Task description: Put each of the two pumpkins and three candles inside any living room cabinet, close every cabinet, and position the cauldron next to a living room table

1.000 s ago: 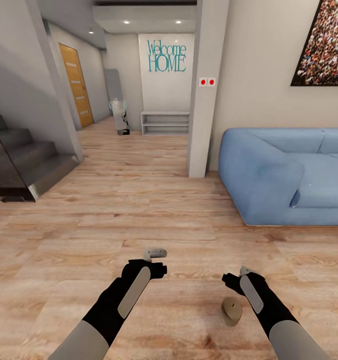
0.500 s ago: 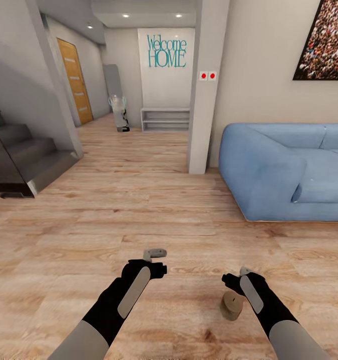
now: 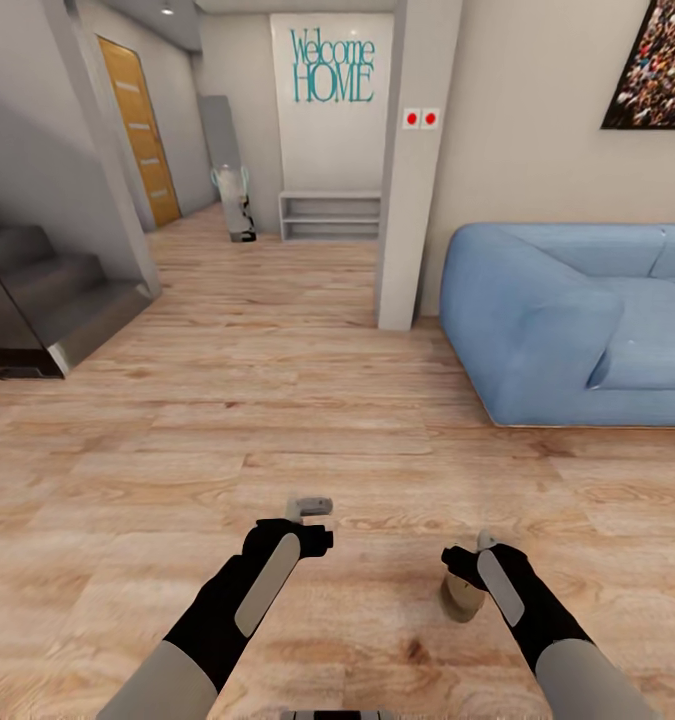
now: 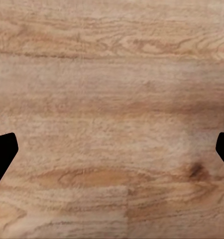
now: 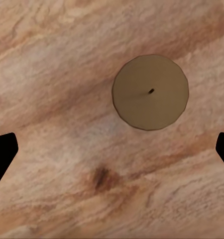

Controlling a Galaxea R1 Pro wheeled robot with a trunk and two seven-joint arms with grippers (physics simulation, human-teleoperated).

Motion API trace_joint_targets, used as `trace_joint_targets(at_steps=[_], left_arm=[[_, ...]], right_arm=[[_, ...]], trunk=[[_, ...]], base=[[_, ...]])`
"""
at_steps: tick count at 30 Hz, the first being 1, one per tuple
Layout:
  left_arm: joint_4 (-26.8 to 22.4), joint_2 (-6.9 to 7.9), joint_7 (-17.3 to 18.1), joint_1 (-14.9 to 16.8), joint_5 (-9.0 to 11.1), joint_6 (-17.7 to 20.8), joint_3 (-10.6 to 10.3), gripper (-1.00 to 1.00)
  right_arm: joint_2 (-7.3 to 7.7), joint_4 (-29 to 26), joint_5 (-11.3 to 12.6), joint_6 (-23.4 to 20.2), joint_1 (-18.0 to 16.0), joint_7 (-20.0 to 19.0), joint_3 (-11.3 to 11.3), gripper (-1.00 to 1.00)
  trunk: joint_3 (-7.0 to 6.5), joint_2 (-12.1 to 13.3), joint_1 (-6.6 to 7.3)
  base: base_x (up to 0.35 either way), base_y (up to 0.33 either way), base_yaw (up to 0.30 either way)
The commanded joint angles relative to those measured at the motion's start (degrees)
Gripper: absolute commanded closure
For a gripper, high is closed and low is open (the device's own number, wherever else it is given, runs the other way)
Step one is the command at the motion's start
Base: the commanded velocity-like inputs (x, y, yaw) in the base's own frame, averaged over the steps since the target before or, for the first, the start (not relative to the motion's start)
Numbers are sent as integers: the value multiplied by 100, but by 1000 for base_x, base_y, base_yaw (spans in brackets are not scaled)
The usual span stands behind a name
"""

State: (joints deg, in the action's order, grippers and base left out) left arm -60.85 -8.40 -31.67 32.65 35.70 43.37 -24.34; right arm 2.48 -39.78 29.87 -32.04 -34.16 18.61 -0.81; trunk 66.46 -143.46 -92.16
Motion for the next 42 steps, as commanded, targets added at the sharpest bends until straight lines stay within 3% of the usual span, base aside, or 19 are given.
trace_joint_targets(at_steps=[1,9,14,18,35,42], left_arm=[[-6,3,-58,4,60,6,-8,-100],[-6,7,-58,4,60,-10,12,-100],[-6,13,-53,4,68,9,614,-100],[-6,14,-50,4,61,13,797,-100],[-6,17,-50,4,66,6,844,-100],[-7,86,-5,0,32,-6,816,-100]], right_arm=[[0,-8,56,-15,-2,46,6,-100],[-4,-4,32,-19,-3,46,11,-100],[-3,4,22,-21,-3,46,18,-100],[-9,4,14,-21,-3,46,20,-100],[-47,5,2,-15,-3,46,29,-100],[-63,5,1,-12,-3,46,29,-100]], trunk=[[28,-4,-1],[205,-15,-22],[316,-21,-35],[405,-27,-45],[781,-49,-89],[781,-49,-89]], base=[[0,0,0],[0,0,0],[0,0,0],[0,0,0],[0,0,0],[0,0,0]])
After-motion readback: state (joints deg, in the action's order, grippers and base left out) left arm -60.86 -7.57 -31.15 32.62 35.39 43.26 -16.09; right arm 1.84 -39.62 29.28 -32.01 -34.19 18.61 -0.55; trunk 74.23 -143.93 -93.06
